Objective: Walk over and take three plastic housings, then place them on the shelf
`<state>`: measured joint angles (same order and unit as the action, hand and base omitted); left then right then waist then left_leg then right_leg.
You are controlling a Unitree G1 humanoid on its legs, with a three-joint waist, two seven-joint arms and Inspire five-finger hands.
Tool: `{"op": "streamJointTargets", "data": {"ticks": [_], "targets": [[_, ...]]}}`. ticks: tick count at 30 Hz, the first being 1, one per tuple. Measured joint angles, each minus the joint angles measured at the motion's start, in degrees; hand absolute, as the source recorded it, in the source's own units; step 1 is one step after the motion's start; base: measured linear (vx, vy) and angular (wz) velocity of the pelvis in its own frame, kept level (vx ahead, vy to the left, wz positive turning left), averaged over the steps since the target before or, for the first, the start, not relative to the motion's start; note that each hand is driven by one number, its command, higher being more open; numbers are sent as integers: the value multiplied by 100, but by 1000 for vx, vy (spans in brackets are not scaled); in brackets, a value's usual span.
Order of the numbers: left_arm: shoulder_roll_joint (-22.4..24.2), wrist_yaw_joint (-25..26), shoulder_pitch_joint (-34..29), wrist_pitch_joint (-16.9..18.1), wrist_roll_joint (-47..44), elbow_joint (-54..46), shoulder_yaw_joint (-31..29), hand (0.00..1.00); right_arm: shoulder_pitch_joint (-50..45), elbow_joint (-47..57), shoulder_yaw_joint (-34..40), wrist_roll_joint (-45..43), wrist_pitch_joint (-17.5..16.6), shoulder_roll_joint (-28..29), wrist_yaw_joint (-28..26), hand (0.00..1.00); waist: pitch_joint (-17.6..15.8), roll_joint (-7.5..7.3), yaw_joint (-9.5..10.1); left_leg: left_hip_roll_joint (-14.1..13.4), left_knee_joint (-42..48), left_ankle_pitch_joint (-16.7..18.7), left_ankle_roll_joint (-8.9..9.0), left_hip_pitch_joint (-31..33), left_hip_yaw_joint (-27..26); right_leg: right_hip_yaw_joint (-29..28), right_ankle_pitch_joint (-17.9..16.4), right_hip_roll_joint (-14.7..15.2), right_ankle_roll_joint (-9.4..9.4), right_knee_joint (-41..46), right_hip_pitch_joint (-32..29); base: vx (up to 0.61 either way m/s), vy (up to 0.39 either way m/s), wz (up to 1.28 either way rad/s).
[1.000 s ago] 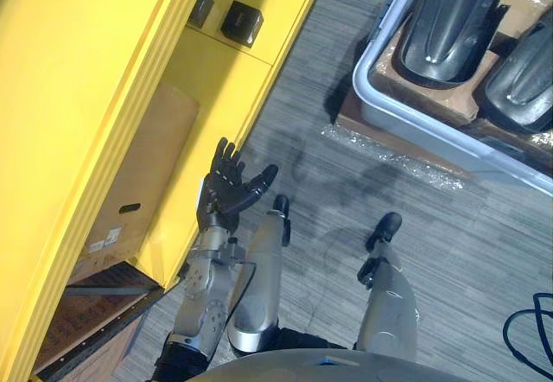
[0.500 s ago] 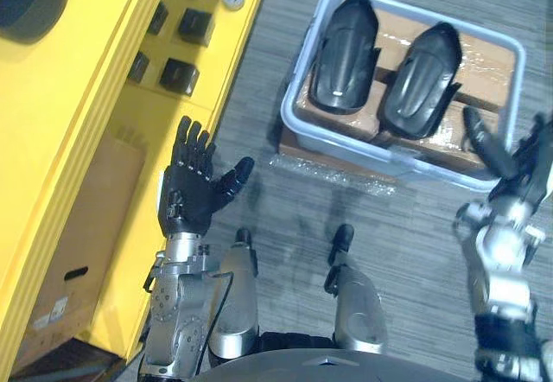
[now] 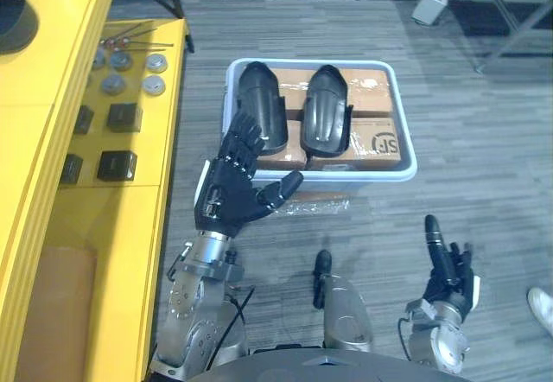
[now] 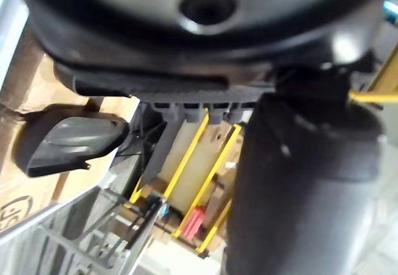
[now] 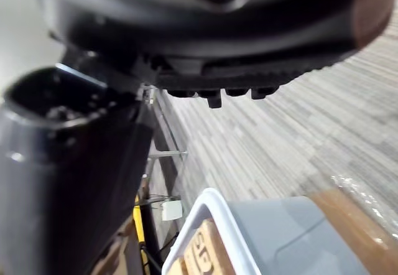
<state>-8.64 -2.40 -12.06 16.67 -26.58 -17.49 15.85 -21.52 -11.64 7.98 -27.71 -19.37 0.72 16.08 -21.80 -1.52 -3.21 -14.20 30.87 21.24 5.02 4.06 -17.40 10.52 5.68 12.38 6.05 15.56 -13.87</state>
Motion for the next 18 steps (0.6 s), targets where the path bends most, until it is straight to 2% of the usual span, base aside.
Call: {"op": "streamJointTargets", "data": {"ticks": [1, 3, 5, 6, 7, 8, 10, 12, 13, 14, 16, 17, 18], "targets": [[-52, 132, 174, -62, -24, 76, 1, 100, -49, -33, -48, 38, 1, 35, -73, 100, 5, 92, -26, -77, 118, 72, 31, 39, 46, -65, -60, -64, -60, 120, -45, -61, 68, 11], [-111, 238, 379, -66, -142, 211, -53, 100, -163, -35, -71, 31, 2, 37, -332, 100, 12, 115, -89, -76, 170, 106, 123, 79, 278, -184, -356, -130, 4, 141, 131, 35, -10, 43], [-93, 266, 409, -67, -387, 235, -153, 100, -171, 76, -70, -19, 7, -12, -644, 100, 27, 158, -211, -86, 185, 104, 258, 226, 785, -190, -731, -220, 69, 489, 109, 139, -166, 83], [-82, 280, 449, -79, -504, 316, -171, 100, -186, 185, -65, -20, 27, -129, -771, 100, 32, 168, -208, -120, 132, -1, 349, 248, 1065, 16, -1121, -225, 15, 929, 81, 153, -237, 89], [-79, 295, 459, -93, -538, 386, -170, 100, -202, 191, -65, -20, 46, -203, -814, 100, 48, 169, -205, -138, 58, -68, 354, 227, 1147, 105, -1252, -220, -24, 1060, 98, 187, -293, 95], [-70, 308, 450, -197, -824, 519, -174, 100, -163, 216, -65, -20, 103, -366, -868, 100, 118, 176, -159, -125, -4, -229, 209, 234, 1324, 274, -1418, -221, -108, 1178, 147, 139, -210, 73], [-19, 305, 391, -346, -1200, 692, -242, 100, -27, 269, -59, -14, 111, -574, -930, 100, 124, 203, -155, -166, -15, -507, 32, 264, 1472, 501, -1484, -240, -221, 1177, 337, 124, -201, 67], [-4, 295, 188, -467, -1154, 878, -150, 100, -4, 493, 175, -10, 108, -824, -1049, 100, 178, 296, -162, -251, -139, -985, -198, 269, 1350, 882, -1544, -247, -324, 929, 757, 147, -281, 81], [-8, 267, 140, -470, -1139, 880, -76, 100, -1, 536, 277, -11, 107, -879, -1058, 100, 195, 323, -160, -250, -215, -1105, -215, 264, 1277, 972, -1544, -226, -326, 859, 848, 127, -230, 91], [-2, 113, 82, -473, -1134, 879, 88, 100, 6, 595, 509, -11, 106, -1016, -1053, 100, 243, 380, -151, -221, -415, -1251, -219, 254, 1061, 1150, -1551, -155, -340, 712, 976, 79, -112, 87], [46, -99, 79, -475, -1117, 869, 289, 100, 105, 583, 864, -4, 116, -1246, -984, 100, 278, 441, -127, 36, -816, -1247, -104, 251, 761, 1304, -1553, 35, -344, 627, 1012, 42, -29, 74], [90, -201, 69, -476, -1121, 856, 349, 100, 179, 581, 1023, 74, 134, -1413, -840, 100, 308, 490, -117, 343, -1355, -1415, -94, 138, 731, 1325, -1536, 170, -316, 658, 982, -17, 73, 37], [91, -316, 19, -475, -1127, 828, 339, 100, 283, 555, 1103, 333, 195, -1442, -631, 100, 336, 527, -54, 515, -1746, -1582, 50, -51, 669, 1286, -1512, 240, -274, 656, 973, -24, 85, 22]]}}
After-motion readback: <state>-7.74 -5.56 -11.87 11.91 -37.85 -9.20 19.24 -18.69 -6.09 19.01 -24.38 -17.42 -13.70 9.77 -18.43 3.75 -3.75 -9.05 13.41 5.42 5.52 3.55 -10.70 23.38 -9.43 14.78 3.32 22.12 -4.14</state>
